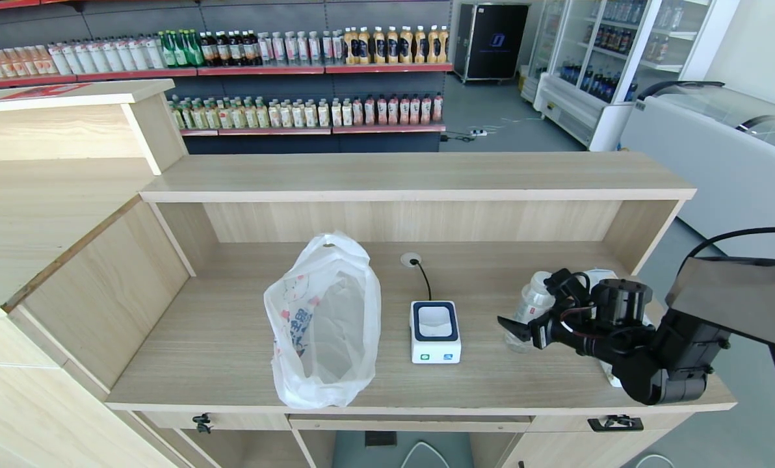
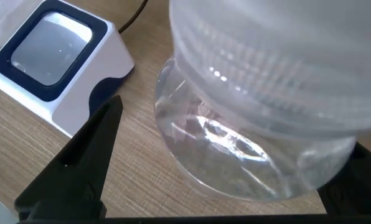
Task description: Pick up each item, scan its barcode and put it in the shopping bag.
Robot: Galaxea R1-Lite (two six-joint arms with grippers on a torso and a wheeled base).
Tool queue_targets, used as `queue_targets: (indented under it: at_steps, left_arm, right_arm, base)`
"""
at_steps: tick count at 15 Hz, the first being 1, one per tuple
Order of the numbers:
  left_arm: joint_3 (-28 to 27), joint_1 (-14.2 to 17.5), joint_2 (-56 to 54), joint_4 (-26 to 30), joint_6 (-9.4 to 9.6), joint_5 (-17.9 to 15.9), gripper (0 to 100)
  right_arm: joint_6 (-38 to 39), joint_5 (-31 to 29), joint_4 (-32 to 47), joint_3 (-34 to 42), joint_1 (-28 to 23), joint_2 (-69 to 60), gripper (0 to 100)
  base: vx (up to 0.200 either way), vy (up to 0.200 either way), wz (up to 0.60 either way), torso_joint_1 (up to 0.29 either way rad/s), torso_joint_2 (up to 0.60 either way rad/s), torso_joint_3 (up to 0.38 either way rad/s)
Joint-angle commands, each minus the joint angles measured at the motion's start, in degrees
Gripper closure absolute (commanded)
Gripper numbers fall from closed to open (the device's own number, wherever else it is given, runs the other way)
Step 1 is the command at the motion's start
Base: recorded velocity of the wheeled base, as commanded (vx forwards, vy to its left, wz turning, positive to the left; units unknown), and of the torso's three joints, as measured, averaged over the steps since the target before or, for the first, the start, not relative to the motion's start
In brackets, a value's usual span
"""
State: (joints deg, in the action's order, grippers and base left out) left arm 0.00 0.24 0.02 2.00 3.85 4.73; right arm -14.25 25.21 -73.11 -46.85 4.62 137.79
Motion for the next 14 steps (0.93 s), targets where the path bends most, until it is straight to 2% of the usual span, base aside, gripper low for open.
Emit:
queue_targets:
  at_steps: [1, 7, 8, 14]
  left_arm:
    - [0.00, 0.02, -0.02, 0.02, 0.01, 0.02, 0]
    - [0.00, 0.02, -0.02, 0.02, 0.01, 0.02, 0]
    - [0.00, 0.02, -0.02, 0.02, 0.01, 0.02, 0]
    - [0.00, 0.02, -0.02, 0.02, -0.07, 0.02, 0]
  right_arm:
    - [0.01, 0.01, -0.02, -1.49, 0.30, 0.99, 0]
    - [0.63, 0.37, -0.02, -3.25, 1.36, 2.66, 0]
    - [0.63, 1.16, -0.11, -3.34, 1.27, 2.57, 100]
    - [3.53, 1.33, -0.11, -2.72, -0.67, 0.20, 100]
  base:
    - [0.000, 0.000, 0.00, 0.000, 0.00, 0.000]
    - [0.000, 0.000, 0.00, 0.000, 0.00, 0.000]
    - [0.000, 0.000, 0.00, 0.000, 0.00, 0.000]
    - [0.000, 0.000, 0.00, 0.000, 0.00, 0.000]
